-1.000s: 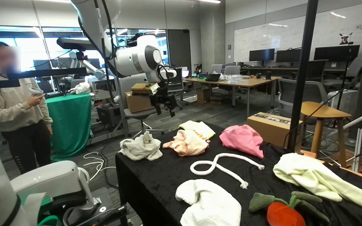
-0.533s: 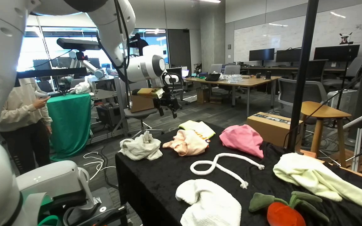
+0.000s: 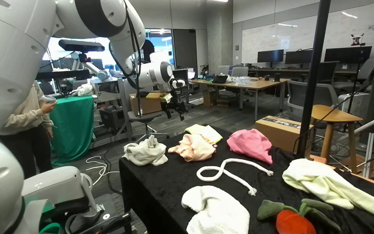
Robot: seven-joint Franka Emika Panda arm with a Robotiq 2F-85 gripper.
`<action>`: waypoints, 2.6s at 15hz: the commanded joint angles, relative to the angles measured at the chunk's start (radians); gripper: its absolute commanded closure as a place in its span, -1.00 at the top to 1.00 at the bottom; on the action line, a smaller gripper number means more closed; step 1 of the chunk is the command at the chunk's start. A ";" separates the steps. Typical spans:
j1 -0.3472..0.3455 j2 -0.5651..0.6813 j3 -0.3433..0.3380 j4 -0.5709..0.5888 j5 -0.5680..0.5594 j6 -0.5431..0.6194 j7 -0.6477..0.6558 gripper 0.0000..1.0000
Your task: Put the towels and the turnip plushie on the peach shirt
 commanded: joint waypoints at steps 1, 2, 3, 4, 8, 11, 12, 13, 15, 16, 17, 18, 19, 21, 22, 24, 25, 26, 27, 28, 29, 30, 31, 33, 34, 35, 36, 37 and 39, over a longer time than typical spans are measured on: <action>0.043 0.093 -0.034 0.151 0.001 -0.050 -0.015 1.00; 0.049 0.102 -0.036 0.172 0.007 -0.061 -0.019 1.00; 0.055 0.127 -0.041 0.204 0.010 -0.068 -0.022 1.00; 0.061 0.140 -0.045 0.227 0.015 -0.078 -0.024 1.00; 0.072 0.230 -0.064 0.344 0.028 -0.092 -0.021 1.00; 0.068 0.295 -0.067 0.419 0.054 -0.086 -0.035 1.00; 0.068 0.311 -0.068 0.442 0.060 -0.090 -0.038 1.00; 0.068 0.326 -0.070 0.459 0.065 -0.091 -0.040 1.00; 0.072 0.362 -0.078 0.500 0.074 -0.094 -0.041 1.00; 0.073 0.377 -0.082 0.518 0.077 -0.097 -0.043 1.00; 0.072 0.390 -0.083 0.534 0.082 -0.099 -0.046 1.00; 0.072 0.404 -0.086 0.548 0.084 -0.098 -0.047 1.00; 0.069 0.417 -0.089 0.557 0.088 -0.096 -0.046 1.00; 0.065 0.435 -0.096 0.571 0.093 -0.095 -0.044 1.00; 0.065 0.445 -0.100 0.581 0.095 -0.096 -0.044 1.00; 0.048 0.455 -0.088 0.585 0.071 -0.095 -0.026 1.00; 0.046 0.467 -0.091 0.595 0.070 -0.096 -0.023 1.00; 0.041 0.473 -0.091 0.601 0.070 -0.096 -0.025 1.00; 0.038 0.476 -0.094 0.603 0.070 -0.098 -0.023 1.00; 0.035 0.484 -0.097 0.612 0.068 -0.099 -0.022 1.00; 0.032 0.490 -0.099 0.617 0.068 -0.101 -0.021 1.00; 0.028 0.494 -0.101 0.622 0.068 -0.103 -0.021 1.00; 0.026 0.495 -0.103 0.624 0.067 -0.105 -0.020 1.00; 0.022 0.507 -0.108 0.639 0.065 -0.114 -0.018 1.00; 0.020 0.513 -0.109 0.648 0.066 -0.121 -0.020 1.00; 0.018 0.514 -0.109 0.651 0.067 -0.126 -0.019 1.00; 0.017 0.522 -0.111 0.660 0.068 -0.130 -0.019 1.00; 0.016 0.524 -0.112 0.665 0.068 -0.136 -0.018 1.00; 0.013 0.532 -0.113 0.680 0.068 -0.147 -0.018 1.00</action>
